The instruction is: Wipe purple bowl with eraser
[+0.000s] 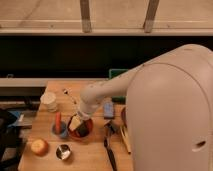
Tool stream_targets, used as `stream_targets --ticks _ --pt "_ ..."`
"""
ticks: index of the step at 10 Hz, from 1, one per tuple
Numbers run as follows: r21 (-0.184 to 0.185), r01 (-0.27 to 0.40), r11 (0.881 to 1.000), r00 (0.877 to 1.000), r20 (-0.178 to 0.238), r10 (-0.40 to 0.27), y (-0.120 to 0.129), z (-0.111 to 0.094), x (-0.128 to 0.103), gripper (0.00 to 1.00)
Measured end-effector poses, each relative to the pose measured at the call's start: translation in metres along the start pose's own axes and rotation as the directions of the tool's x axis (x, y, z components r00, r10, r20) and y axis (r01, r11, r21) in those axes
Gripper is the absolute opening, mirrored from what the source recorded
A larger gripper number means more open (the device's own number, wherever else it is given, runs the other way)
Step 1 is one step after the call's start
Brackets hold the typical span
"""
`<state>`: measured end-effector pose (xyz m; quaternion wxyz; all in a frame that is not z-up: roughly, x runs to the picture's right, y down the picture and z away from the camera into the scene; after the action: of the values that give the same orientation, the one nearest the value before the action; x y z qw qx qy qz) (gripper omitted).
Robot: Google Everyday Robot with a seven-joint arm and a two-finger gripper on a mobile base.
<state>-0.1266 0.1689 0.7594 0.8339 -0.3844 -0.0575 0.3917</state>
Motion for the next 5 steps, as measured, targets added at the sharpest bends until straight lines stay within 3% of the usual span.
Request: stream_targets --ticks 5 --pt "-0.046 0.008 0.999 0.999 -0.050 -0.010 0.004 0.028 -0.002 0.70"
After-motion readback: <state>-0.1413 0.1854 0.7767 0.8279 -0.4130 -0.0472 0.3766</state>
